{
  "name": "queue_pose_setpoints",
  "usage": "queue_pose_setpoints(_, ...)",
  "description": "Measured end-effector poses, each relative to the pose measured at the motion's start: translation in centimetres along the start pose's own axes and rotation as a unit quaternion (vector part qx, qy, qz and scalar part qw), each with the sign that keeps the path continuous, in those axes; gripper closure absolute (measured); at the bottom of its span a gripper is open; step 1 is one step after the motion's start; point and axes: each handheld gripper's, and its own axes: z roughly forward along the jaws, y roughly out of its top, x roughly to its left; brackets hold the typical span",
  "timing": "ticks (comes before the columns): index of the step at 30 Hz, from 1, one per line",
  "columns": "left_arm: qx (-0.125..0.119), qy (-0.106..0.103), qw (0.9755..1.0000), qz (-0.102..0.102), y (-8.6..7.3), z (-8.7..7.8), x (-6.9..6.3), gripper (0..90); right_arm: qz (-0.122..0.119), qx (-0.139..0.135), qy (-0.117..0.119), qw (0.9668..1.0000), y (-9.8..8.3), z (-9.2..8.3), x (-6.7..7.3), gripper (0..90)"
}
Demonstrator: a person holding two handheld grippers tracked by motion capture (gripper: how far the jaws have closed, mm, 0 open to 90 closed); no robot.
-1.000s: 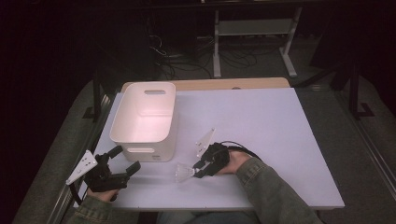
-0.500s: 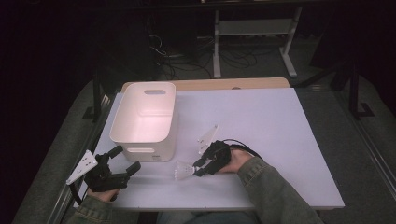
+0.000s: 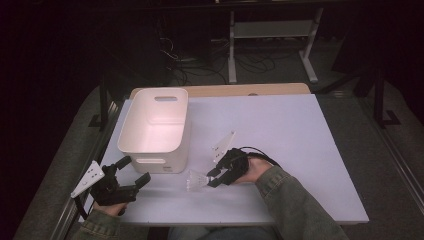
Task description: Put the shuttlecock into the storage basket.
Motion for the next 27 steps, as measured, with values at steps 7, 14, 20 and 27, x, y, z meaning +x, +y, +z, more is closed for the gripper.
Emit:
queue_pose_setpoints(7, 0.000, -0.001, 1.0000, 0.001, 0.0, 0.0, 0.0, 0.0, 0.001, -0.007, -0.002, 1.0000, 0.7, -1.0, 0.0, 63.4)
queue_pose_setpoints(14, 0.000, -0.002, 1.0000, 0.003, 0.0, 0.0, 0.0, 0.0, 0.003, -0.014, -0.006, 0.9999, 1.5, -2.0, 0.0, 63.4)
queue_pose_setpoints(20, 0.000, -0.001, 1.0000, 0.002, 0.0, 0.0, 0.0, 0.0, 0.010, -0.018, -0.008, 0.9998, 1.9, -2.8, -0.2, 63.4)
queue_pose_setpoints(27, 0.000, 0.000, 1.0000, 0.000, 0.0, 0.0, 0.0, 0.0, 0.017, -0.028, -0.013, 0.9994, 1.9, -3.7, -0.2, 63.4)
